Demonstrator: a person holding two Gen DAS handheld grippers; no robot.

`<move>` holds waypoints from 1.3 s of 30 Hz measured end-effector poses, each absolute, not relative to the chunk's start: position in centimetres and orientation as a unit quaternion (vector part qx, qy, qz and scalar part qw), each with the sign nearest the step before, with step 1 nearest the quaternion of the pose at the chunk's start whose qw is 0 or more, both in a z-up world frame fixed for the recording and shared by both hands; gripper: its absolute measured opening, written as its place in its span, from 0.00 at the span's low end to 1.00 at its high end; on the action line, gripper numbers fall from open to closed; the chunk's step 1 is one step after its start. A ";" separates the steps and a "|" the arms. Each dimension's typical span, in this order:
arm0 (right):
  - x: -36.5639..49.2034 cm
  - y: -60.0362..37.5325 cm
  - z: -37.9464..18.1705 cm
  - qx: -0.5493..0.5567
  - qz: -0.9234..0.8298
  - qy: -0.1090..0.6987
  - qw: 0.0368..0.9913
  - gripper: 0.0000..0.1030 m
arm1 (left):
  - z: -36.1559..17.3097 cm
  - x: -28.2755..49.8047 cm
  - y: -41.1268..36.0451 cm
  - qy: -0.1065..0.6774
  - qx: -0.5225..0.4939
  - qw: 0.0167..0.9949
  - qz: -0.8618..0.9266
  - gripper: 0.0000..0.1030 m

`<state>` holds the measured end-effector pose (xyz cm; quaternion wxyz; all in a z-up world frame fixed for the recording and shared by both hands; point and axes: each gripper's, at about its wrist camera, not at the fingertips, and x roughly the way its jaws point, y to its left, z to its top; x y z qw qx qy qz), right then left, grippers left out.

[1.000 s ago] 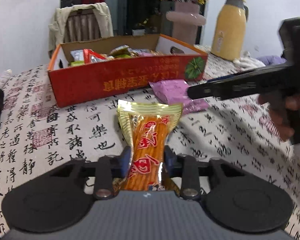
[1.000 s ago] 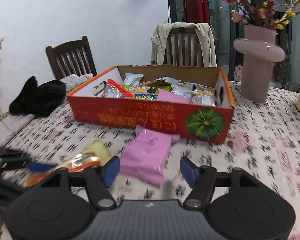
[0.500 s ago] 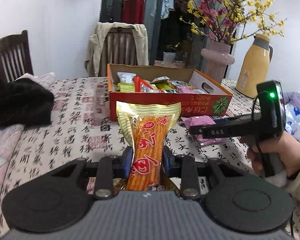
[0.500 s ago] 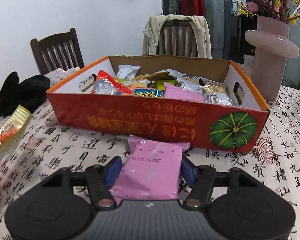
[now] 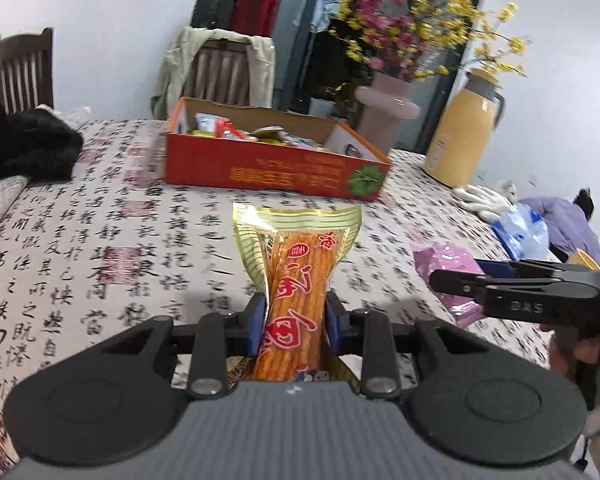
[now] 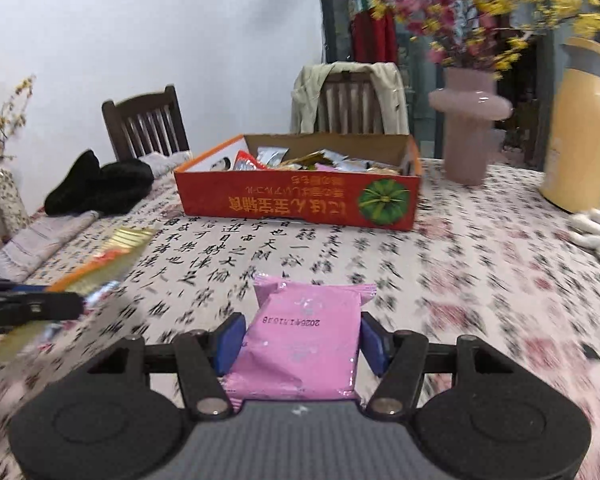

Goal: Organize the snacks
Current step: 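Carry both items into the orange box and open both grippers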

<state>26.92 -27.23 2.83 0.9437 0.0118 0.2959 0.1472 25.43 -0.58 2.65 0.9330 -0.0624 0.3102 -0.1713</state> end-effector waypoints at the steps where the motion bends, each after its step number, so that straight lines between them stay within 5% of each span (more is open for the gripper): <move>1: 26.2 -27.7 3.1 0.013 0.146 0.293 0.945 0.59 | 2.8 25.0 -1.0 0.308 -0.061 0.933 -0.174 0.30; 10: 25.1 -29.5 7.0 0.027 0.168 0.243 0.955 0.59 | 6.9 25.6 -1.4 0.268 -0.050 0.946 -0.176 0.30; 19: 35.7 -30.0 13.3 0.038 0.175 0.191 0.965 0.59 | 12.4 39.7 0.1 0.220 -0.018 0.966 -0.135 0.30; 28: 49.5 -28.6 7.9 0.024 0.121 0.252 0.960 0.59 | 7.3 56.4 0.2 0.285 0.023 0.953 -0.103 0.30; 37: 55.8 -25.8 3.4 -0.042 0.098 0.281 0.954 0.59 | 2.8 60.4 -0.3 0.315 0.054 0.943 -0.097 0.33; 39: 56.1 -25.4 2.5 -0.051 0.097 0.291 0.951 0.59 | 2.3 60.6 -0.2 0.318 0.065 0.942 -0.082 0.42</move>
